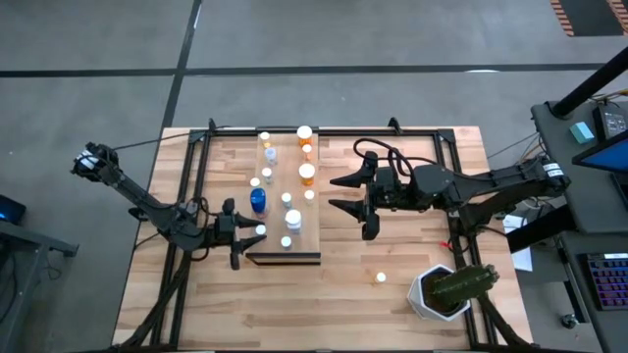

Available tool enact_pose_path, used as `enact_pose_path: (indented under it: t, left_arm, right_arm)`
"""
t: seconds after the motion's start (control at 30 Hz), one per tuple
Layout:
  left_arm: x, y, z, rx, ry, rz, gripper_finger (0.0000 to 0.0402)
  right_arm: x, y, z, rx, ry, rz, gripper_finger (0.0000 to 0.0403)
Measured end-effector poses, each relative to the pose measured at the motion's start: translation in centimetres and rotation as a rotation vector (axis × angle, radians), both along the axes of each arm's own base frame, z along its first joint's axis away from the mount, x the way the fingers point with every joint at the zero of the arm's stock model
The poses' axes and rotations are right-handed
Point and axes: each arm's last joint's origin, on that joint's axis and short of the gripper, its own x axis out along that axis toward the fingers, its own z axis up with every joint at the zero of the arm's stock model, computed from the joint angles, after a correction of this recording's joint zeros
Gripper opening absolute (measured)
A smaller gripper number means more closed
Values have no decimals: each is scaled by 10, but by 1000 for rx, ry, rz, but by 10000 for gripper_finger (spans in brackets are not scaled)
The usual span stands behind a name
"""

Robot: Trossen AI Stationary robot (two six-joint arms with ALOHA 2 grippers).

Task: Pick and place medicine bottles onto shelf by color
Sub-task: Put the pink tablet bottle on the shelf, then put the yellow tablet bottle on the shelf

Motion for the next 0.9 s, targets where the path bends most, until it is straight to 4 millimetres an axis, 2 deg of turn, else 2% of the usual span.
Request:
enact_pose_path:
  t: [0.17,0.53,0.7,0.8,0.9]
  left_arm:
    - [0,0,4,-7,-14,0,174]
    - [-2,1,23,-53,-81,-1,176]
    - [-4,3,35,-82,-122,0,177]
    - [-6,4,47,-51,-149,-4,177]
    - [-7,5,61,53,-164,-9,177]
  right_arm:
    - [0,0,0,-2,0,0,210]
    - [0,0,-3,30,34,3,210]
    - [-1,-1,-5,411,102,13,210]
    - [-3,1,-2,605,272,59,210]
    - [-8,4,2,772,477,77,210]
